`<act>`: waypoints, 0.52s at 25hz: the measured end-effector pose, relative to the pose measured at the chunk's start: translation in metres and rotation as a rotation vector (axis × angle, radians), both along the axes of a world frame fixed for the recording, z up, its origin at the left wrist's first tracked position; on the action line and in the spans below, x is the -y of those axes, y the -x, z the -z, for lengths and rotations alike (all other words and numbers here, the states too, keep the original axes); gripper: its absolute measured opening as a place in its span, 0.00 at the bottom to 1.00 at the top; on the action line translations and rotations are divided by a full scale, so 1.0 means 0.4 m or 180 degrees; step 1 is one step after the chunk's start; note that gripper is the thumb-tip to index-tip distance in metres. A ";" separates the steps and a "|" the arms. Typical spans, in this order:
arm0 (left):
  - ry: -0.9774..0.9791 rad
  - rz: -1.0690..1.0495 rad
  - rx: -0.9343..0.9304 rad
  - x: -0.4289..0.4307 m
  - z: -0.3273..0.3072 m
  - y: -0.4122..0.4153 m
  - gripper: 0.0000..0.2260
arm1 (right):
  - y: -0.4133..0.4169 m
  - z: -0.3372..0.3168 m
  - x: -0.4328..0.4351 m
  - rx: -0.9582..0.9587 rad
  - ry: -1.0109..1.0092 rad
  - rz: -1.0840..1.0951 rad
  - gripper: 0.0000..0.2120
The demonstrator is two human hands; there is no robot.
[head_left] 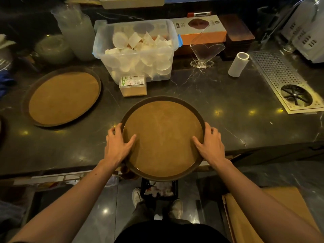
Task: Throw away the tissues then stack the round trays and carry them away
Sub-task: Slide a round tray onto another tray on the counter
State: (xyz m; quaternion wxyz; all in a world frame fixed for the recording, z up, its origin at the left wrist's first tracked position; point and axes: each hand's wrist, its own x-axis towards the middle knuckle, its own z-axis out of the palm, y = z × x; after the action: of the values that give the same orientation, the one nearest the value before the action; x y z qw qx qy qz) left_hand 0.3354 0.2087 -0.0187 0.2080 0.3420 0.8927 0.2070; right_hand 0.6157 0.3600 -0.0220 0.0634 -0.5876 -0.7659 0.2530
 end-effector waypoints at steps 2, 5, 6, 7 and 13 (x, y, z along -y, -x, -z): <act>0.0051 0.0018 0.0072 -0.007 0.007 0.010 0.39 | 0.012 0.005 0.001 -0.0082 0.0102 0.0082 0.39; 0.0098 0.0042 0.0260 -0.019 0.020 0.027 0.44 | 0.025 0.011 -0.005 -0.0095 0.0224 0.0271 0.43; 0.0135 0.0023 0.0292 -0.024 0.022 0.031 0.46 | 0.028 0.012 -0.011 -0.0093 0.0269 0.0337 0.44; 0.0173 0.0007 0.0312 -0.028 0.023 0.034 0.47 | 0.033 0.013 -0.016 -0.0103 0.0294 0.0389 0.44; -0.0113 -0.0183 0.0279 -0.017 0.013 0.016 0.47 | 0.036 0.017 -0.009 -0.0336 0.0285 0.0510 0.45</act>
State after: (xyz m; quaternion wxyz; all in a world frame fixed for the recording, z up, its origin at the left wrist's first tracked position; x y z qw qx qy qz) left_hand 0.3290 0.2156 -0.0237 0.2347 0.3104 0.8884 0.2436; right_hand 0.6012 0.3635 -0.0290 0.0974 -0.6352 -0.7000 0.3117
